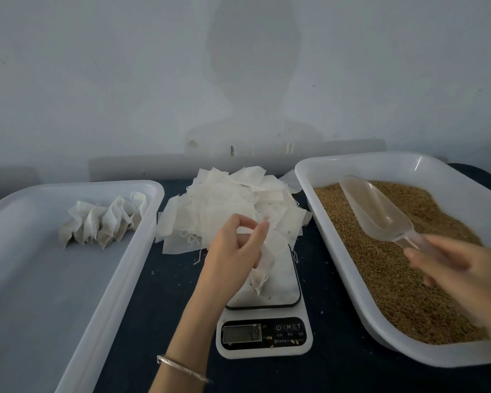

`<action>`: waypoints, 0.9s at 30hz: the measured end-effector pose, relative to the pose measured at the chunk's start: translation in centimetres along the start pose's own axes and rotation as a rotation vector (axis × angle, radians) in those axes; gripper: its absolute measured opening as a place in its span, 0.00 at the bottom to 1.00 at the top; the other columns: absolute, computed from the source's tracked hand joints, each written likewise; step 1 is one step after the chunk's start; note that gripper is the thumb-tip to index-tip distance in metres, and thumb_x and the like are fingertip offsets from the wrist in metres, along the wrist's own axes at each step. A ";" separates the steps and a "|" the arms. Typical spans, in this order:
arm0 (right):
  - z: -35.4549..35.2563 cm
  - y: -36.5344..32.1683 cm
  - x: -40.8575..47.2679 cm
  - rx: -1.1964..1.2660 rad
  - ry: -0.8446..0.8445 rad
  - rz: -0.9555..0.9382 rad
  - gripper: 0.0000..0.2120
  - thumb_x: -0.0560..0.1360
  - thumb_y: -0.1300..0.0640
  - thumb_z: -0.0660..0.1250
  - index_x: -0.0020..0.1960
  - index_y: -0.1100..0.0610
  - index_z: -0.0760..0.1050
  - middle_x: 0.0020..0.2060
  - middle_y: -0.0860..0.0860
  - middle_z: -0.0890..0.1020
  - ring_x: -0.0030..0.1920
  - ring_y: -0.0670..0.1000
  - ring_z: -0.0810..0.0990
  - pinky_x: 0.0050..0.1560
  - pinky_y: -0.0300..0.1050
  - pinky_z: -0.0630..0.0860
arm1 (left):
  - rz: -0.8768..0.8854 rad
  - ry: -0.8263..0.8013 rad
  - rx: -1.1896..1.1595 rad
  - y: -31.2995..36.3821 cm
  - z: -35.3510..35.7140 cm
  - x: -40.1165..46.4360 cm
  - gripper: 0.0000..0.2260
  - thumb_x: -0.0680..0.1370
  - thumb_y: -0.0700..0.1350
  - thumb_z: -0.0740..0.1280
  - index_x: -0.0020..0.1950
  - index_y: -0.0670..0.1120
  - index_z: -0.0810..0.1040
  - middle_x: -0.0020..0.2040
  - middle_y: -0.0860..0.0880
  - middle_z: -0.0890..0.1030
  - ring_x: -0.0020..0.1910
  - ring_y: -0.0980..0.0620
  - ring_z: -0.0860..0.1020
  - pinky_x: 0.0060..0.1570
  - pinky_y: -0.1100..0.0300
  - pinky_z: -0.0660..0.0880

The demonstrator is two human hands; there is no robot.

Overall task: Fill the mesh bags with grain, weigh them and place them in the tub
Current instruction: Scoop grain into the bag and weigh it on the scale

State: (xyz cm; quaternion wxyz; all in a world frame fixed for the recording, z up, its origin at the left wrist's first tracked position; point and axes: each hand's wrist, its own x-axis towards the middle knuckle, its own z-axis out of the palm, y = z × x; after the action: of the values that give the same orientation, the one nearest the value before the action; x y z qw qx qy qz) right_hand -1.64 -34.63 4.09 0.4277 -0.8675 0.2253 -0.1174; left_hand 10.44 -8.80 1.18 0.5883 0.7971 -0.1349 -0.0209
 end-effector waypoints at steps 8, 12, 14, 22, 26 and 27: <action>1.3 1.7 0.4 -0.059 0.019 0.000 0.19 0.61 0.33 0.66 0.51 0.34 0.76 0.37 0.36 0.83 0.40 0.44 0.82 0.44 0.47 0.76 | -0.001 0.390 -0.187 -3.7 -2.5 -2.9 0.09 0.81 0.46 0.59 0.46 0.46 0.76 0.27 0.50 0.70 0.24 0.56 0.64 0.23 0.66 0.62; 1.6 2.7 0.7 -0.119 0.024 0.002 0.20 0.66 0.39 0.68 0.58 0.40 0.77 0.38 0.35 0.82 0.43 0.44 0.81 0.48 0.50 0.77 | -0.102 0.568 -0.218 -7.2 -3.2 -5.5 0.10 0.82 0.42 0.57 0.44 0.45 0.76 0.26 0.51 0.70 0.24 0.56 0.64 0.21 0.66 0.61; 1.7 2.9 0.8 -0.133 0.018 -0.008 0.20 0.66 0.38 0.68 0.57 0.38 0.77 0.38 0.35 0.82 0.42 0.44 0.81 0.48 0.51 0.78 | -0.165 0.619 -0.250 -8.2 -3.3 -5.9 0.12 0.83 0.42 0.56 0.44 0.44 0.76 0.25 0.52 0.69 0.24 0.56 0.63 0.20 0.66 0.60; 1.5 2.4 0.4 -0.129 -0.013 -0.008 0.11 0.67 0.39 0.67 0.49 0.31 0.73 0.37 0.30 0.80 0.36 0.43 0.82 0.37 0.42 0.74 | -0.208 0.609 -0.348 -9.0 -3.2 -5.1 0.12 0.83 0.41 0.56 0.42 0.44 0.75 0.24 0.52 0.68 0.22 0.57 0.62 0.20 0.67 0.59; 1.4 2.9 0.5 -0.142 -0.003 0.003 0.11 0.65 0.35 0.66 0.47 0.29 0.74 0.38 0.29 0.80 0.35 0.42 0.82 0.38 0.42 0.76 | -0.188 0.615 -0.373 -9.3 -3.3 -5.2 0.12 0.82 0.41 0.56 0.42 0.44 0.75 0.25 0.52 0.68 0.22 0.57 0.62 0.21 0.66 0.60; 1.5 3.0 0.6 -0.150 0.001 0.004 0.11 0.64 0.34 0.66 0.46 0.28 0.74 0.38 0.29 0.80 0.35 0.41 0.82 0.39 0.43 0.77 | -0.186 0.615 -0.369 -9.4 -3.3 -5.2 0.12 0.82 0.41 0.56 0.42 0.44 0.75 0.25 0.52 0.68 0.22 0.57 0.62 0.21 0.66 0.60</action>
State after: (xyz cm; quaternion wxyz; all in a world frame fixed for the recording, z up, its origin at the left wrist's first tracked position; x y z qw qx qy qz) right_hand -1.43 -35.51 0.78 0.3616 -0.8965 0.2356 -0.0999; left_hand 7.87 -1.92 -7.32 0.7307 0.6554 0.1272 0.1423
